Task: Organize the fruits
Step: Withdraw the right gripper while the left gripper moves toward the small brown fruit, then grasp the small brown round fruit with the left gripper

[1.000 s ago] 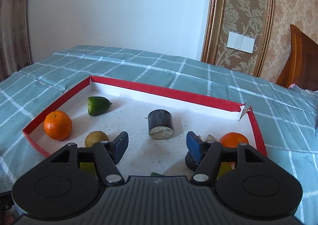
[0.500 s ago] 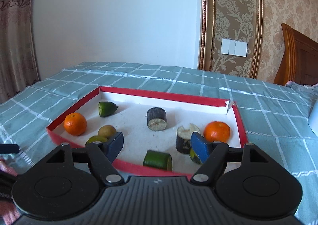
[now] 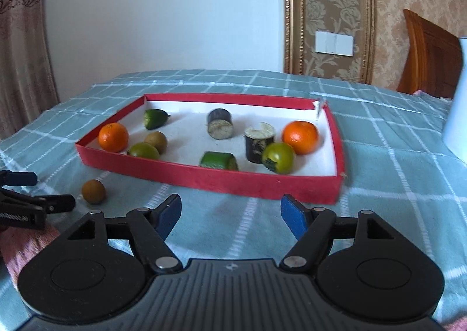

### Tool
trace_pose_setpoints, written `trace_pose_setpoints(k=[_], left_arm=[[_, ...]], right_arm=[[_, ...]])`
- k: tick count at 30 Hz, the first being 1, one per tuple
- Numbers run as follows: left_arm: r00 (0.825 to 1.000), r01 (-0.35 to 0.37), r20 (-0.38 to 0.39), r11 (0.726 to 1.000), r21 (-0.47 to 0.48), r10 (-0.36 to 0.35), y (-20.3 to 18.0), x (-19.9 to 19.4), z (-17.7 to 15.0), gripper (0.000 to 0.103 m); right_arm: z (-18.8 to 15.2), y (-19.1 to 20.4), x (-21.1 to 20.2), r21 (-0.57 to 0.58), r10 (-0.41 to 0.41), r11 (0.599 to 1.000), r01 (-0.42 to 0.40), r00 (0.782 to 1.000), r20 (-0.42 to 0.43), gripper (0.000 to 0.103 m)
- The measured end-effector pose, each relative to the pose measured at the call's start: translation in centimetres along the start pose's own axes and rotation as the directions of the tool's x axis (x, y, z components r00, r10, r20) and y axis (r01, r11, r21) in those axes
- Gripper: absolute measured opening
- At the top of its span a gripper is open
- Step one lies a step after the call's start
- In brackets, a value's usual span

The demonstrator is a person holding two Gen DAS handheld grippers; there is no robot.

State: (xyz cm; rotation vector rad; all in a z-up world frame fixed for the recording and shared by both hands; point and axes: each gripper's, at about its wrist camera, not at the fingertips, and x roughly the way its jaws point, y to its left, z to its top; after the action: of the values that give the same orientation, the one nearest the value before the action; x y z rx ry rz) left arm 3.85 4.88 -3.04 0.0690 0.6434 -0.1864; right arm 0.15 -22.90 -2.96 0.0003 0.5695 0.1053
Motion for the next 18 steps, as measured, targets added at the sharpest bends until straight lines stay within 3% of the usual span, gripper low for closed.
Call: trace_pose_setpoints(k=[9, 18], left_arm=[[1.000, -0.006, 0.001, 1.000, 0.003, 0.006, -0.1, -0.1, 0.0, 0.103], [1.000, -0.016, 0.019, 1.000, 0.013, 0.016, -1.3, -0.8, -0.3, 0.103]], right_arm=[[-0.7, -1.1, 0.6, 0.052, 0.009, 0.999, -0.006, 0.998, -0.058, 0.079], [-0.8, -0.8, 0.8, 0.043, 0.016, 0.999, -0.013, 0.997, -0.074, 0.090]])
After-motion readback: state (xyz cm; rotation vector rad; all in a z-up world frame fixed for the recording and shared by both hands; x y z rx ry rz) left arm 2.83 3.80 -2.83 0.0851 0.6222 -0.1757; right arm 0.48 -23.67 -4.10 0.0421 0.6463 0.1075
